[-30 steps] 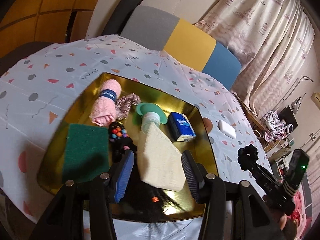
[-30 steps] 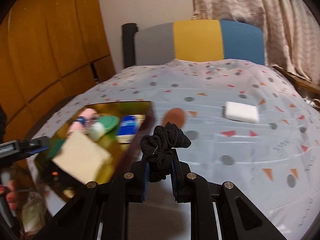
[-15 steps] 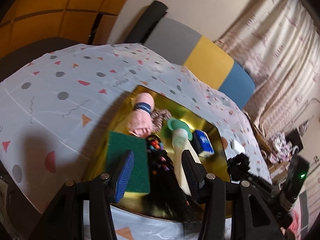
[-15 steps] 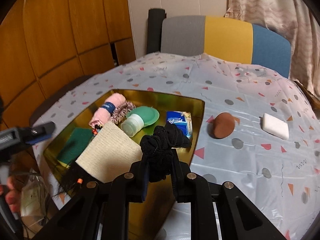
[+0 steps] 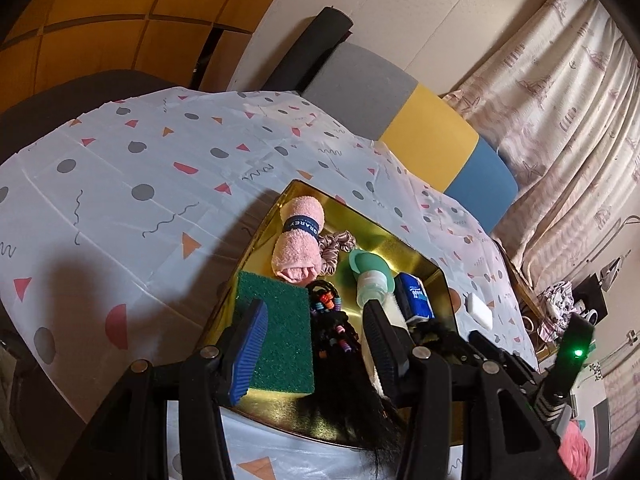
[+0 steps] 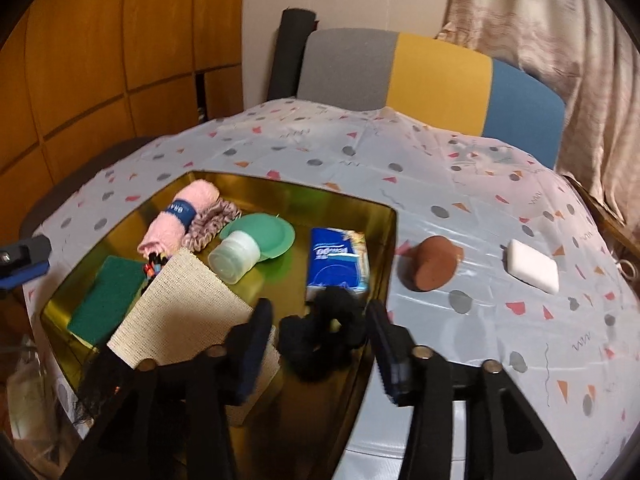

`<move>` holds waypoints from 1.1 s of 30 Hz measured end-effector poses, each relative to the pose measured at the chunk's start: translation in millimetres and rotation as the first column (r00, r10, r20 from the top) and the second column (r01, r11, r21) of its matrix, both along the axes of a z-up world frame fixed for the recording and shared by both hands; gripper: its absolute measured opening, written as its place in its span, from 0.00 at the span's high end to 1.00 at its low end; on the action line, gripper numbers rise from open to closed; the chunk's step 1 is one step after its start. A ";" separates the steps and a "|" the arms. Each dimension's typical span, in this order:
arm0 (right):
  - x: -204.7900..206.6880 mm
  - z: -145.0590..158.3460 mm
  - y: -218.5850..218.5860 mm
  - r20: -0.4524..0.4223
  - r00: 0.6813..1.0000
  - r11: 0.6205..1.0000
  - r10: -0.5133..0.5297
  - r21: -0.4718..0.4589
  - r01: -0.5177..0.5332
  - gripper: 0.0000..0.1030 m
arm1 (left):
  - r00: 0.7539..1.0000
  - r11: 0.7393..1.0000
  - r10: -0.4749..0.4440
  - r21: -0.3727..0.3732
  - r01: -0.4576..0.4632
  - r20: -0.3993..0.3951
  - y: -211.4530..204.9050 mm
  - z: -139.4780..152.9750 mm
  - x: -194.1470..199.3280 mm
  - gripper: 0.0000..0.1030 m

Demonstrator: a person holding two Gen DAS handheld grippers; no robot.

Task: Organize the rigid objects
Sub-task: 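Carry the black scrunchie into the gold tray and open the right tool, then grasp the brown egg-shaped sponge with the left tool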

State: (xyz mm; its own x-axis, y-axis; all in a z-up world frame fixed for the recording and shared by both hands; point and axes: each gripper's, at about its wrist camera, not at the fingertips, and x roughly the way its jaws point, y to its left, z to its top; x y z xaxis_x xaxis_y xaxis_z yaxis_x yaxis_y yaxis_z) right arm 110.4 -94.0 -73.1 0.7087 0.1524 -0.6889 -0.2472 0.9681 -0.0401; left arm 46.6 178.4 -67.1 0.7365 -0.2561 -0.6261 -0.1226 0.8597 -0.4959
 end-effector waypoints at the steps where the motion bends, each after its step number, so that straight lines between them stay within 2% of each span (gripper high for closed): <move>1: -2.4 1.8 -1.8 0.008 1.000 1.000 -0.006 0.001 0.006 0.50 | 1.000 1.000 -0.003 -0.001 0.003 -0.003 -1.1 -1.0 0.3 0.51; 3: -8.6 6.4 -7.9 0.027 0.999 1.000 -0.020 0.012 0.019 0.50 | 1.000 1.000 -0.009 -0.003 0.009 -0.008 -3.5 -2.6 0.4 0.51; 7: -22.1 10.9 -22.6 0.042 0.998 0.997 -0.055 0.060 0.053 0.41 | 0.999 0.999 -0.034 -0.002 0.034 -0.005 -10.2 -2.8 0.1 0.51; 18: -44.8 -2.0 -71.8 -0.008 0.990 0.983 -0.142 0.120 0.142 0.41 | 0.985 0.985 -0.175 0.019 0.174 0.014 -50.8 -2.7 -4.0 0.51; 25: -49.3 -8.3 -82.6 -0.030 0.986 0.975 -0.164 0.150 0.167 0.41 | 0.972 0.971 -0.235 0.037 0.235 -0.004 -71.6 -6.0 -11.4 0.51; 31: -55.1 -18.2 -89.0 -0.046 0.985 0.973 -0.163 0.159 0.169 0.40 | 0.949 0.949 -0.313 0.050 0.312 0.022 -97.0 -4.8 -32.7 0.51; 33: -56.4 -21.9 -95.2 -0.053 0.984 0.969 -0.172 0.169 0.178 0.40 | 0.933 0.932 -0.359 0.068 0.357 0.014 -113.6 -5.8 -37.1 0.51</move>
State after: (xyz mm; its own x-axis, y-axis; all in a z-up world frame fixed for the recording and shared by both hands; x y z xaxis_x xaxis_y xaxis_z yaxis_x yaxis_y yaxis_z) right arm 54.1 -189.2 -95.0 0.7088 0.1469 -0.6900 -0.0714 0.9880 0.1370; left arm 9.5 64.7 -72.9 0.6195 -0.4662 -0.6315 0.2112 0.8738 -0.4380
